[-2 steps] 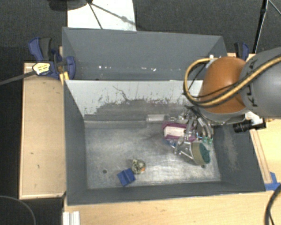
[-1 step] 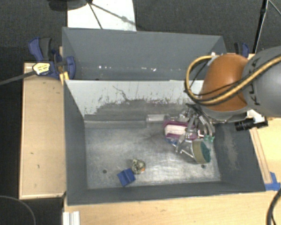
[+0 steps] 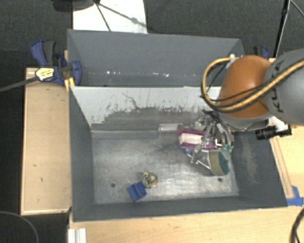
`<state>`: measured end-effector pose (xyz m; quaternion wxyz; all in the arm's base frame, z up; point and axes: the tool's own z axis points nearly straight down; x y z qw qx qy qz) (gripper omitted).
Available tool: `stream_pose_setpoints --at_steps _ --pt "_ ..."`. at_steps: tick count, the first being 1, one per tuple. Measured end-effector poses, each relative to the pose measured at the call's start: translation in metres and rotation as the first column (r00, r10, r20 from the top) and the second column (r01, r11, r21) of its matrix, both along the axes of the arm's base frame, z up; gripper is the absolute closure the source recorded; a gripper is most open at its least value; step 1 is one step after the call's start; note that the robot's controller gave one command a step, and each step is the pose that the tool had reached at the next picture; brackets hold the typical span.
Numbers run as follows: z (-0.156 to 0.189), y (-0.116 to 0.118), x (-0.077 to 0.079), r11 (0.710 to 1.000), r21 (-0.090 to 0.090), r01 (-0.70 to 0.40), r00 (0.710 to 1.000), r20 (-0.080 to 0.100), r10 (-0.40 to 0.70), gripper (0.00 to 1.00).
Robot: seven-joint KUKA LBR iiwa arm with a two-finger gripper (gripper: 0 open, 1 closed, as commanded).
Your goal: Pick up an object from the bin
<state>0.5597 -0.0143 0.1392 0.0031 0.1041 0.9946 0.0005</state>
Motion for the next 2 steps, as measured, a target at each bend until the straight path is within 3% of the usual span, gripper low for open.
stream_pose_setpoints --at_steps 2 --pt "0.0237 -0.0002 0.0015 1.000 0.000 0.001 1.000 0.000 -0.001 1.00"
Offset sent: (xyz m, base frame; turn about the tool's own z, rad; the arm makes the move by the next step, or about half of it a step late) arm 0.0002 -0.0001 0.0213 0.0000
